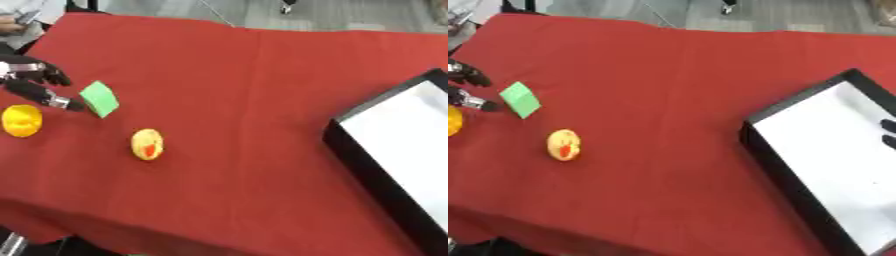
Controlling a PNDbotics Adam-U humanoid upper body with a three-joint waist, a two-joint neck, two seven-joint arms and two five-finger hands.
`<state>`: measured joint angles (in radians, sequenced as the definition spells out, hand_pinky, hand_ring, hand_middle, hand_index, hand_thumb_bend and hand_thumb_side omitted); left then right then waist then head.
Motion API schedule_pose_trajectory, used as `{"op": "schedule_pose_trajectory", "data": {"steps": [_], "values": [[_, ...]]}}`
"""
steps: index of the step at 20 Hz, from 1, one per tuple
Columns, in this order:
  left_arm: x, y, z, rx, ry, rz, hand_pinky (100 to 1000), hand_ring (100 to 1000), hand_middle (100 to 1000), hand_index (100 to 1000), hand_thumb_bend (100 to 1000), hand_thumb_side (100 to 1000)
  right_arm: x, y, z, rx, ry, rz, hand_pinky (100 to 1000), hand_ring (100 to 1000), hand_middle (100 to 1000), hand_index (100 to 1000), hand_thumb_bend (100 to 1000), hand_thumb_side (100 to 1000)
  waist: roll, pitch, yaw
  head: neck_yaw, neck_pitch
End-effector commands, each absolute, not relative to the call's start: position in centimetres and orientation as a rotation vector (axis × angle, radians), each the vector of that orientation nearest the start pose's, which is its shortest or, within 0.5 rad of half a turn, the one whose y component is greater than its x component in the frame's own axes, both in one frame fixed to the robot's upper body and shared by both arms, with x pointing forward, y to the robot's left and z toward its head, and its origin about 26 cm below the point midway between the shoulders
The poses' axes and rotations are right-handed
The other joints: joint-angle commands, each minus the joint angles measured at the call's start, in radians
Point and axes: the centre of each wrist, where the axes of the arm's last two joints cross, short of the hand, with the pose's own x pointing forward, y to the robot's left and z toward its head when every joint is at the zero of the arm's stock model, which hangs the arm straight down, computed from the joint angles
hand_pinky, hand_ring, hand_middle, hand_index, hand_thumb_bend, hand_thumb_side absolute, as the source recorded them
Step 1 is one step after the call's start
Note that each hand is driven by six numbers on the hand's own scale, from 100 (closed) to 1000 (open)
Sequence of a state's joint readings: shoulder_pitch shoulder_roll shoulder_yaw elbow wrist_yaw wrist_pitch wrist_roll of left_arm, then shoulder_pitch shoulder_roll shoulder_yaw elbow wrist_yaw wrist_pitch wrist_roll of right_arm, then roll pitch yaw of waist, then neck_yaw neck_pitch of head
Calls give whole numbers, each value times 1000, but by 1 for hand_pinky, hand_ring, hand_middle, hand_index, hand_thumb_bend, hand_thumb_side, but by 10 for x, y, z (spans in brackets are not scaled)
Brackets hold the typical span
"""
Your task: Pick up the objects with one hand, pass them to the other hand, and then place them into the box on the other side of the table.
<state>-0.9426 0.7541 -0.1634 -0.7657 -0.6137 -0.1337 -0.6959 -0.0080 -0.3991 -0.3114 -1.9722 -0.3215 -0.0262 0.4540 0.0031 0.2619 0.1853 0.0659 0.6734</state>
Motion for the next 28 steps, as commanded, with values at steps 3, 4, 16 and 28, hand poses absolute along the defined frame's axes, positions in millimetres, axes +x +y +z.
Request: {"op": "schedule_pose_trajectory", "data": {"steps": [3,4,16,28], "values": [[456,428,244,732,-995,-1296,970,923,814,839,791,674,251,-375,159,27,-2018,487,1000,1000,1000,1000,100,756,18,2,-1,-3,-5],[457,428,245,728,-994,-1299,972,923,814,839,794,681,251,-375,158,26,-2016,487,1000,1000,1000,1000,100,756,19,2,-1,-4,-4],[463,421,246,677,-994,-1308,976,926,810,839,804,705,252,-375,156,26,-2001,480,1000,1000,1000,1000,100,760,26,-1,-3,0,0],[473,405,235,777,-985,-1249,969,927,811,835,771,678,253,-374,154,20,-1987,478,1000,1000,1000,1000,100,772,29,10,-11,11,-4]]}}
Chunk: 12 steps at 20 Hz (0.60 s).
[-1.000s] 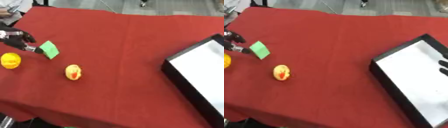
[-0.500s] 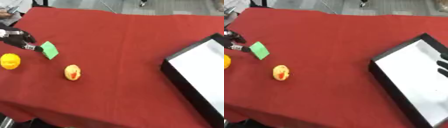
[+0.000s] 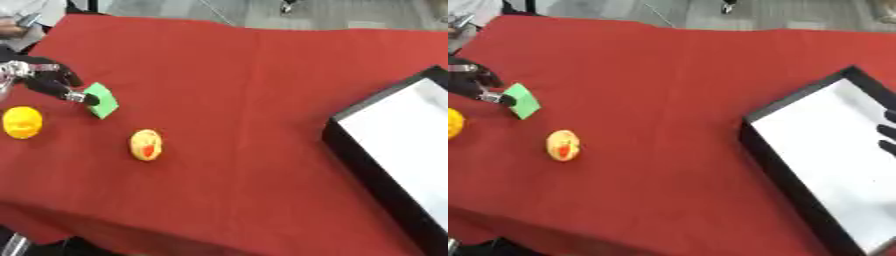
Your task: Pick up the objects with one hand, pass them to the other hand, and then place them into the box on the other side of the table.
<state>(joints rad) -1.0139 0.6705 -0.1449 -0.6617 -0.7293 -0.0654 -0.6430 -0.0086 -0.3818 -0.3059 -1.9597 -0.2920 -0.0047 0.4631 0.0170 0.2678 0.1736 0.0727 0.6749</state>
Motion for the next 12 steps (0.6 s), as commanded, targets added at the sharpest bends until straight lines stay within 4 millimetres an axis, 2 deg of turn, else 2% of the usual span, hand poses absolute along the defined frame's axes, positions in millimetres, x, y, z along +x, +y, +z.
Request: {"op": "schedule_pose_trajectory", "data": {"steps": [1,12], "values": [[473,405,235,782,-985,-1246,969,927,811,835,771,677,253,-374,154,20,-1986,478,1000,1000,1000,1000,100,773,16,4,0,4,-6],[474,406,231,827,-968,-1223,963,926,812,833,771,664,253,-374,153,21,-1980,477,1000,1000,1000,1000,100,776,17,7,-2,5,-10]]}}
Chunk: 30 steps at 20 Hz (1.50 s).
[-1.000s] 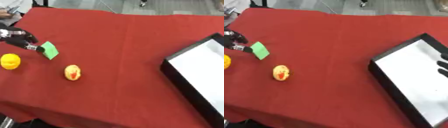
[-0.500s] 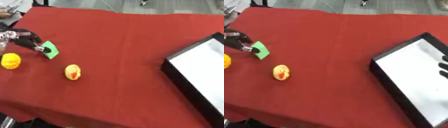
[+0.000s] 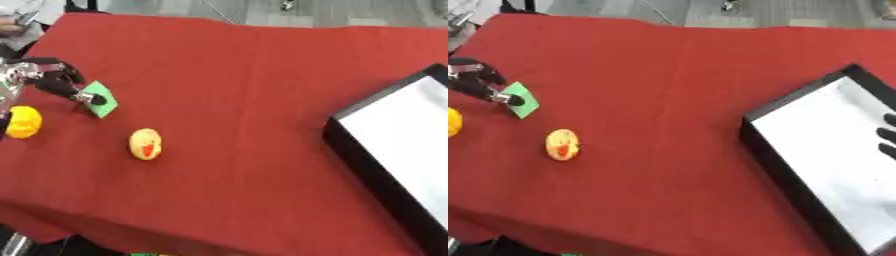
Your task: Pick up the objects with one hand, pass them to the other hand, and then place them into the box on the other side of the table.
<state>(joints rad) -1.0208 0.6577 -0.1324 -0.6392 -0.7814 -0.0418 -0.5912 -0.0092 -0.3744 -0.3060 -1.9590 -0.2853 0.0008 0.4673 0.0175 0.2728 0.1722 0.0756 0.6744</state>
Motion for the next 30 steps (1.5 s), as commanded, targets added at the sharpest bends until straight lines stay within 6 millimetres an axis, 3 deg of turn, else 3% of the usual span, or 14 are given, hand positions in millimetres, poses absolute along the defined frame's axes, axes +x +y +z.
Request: {"op": "schedule_pose_trajectory", "data": {"steps": [1,10,24,26,30], "values": [[474,406,230,828,-968,-1223,963,926,812,833,771,664,253,-374,153,21,-1980,477,1000,1000,1000,1000,100,776,17,2,0,3,-10],[476,403,223,854,-948,-1206,950,920,800,806,679,613,253,-373,152,24,-1982,473,1000,1000,1000,1000,100,783,10,14,-5,12,-10],[478,401,217,879,-940,-1189,943,918,796,786,669,606,254,-372,153,17,-1987,474,1000,1000,1000,1000,100,786,10,26,-15,18,-15],[478,400,215,883,-943,-1183,935,911,787,747,511,558,254,-372,153,16,-1985,473,1000,1000,1000,1000,100,792,11,30,-16,19,-13],[479,398,216,891,-951,-1171,931,908,782,730,410,461,255,-371,153,14,-1983,474,1000,1000,1000,1000,100,790,12,31,-16,19,-10]]}}
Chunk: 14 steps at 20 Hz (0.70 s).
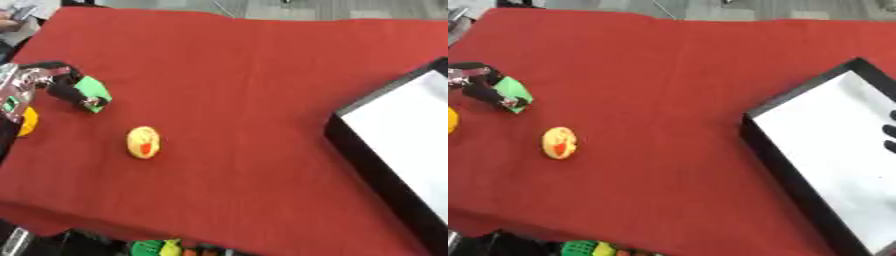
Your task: Pick up the objects with one hand, pass them to the other hand, and then place them into the box on the other side of the table.
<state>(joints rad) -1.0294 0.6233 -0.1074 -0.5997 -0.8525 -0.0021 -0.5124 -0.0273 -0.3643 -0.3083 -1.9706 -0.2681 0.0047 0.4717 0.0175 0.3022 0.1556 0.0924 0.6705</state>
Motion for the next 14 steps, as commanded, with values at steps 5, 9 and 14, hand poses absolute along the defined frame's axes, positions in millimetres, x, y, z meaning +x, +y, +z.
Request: {"op": "schedule_pose_trajectory", "data": {"steps": [5,9,14], "values": [[479,397,218,877,-957,-1177,924,898,764,698,317,381,255,-372,153,17,-1983,472,1000,1000,1000,1000,100,789,12,-1,2,1,-6],[479,394,222,860,-983,-1176,917,881,743,677,234,345,254,-372,152,18,-1981,470,1000,1000,1000,1000,100,788,11,-4,3,-3,-6],[477,390,235,840,-1038,-1193,904,860,723,655,151,280,254,-373,153,19,-1982,470,1000,1000,1000,1000,100,785,11,-6,6,-9,-12]]}}
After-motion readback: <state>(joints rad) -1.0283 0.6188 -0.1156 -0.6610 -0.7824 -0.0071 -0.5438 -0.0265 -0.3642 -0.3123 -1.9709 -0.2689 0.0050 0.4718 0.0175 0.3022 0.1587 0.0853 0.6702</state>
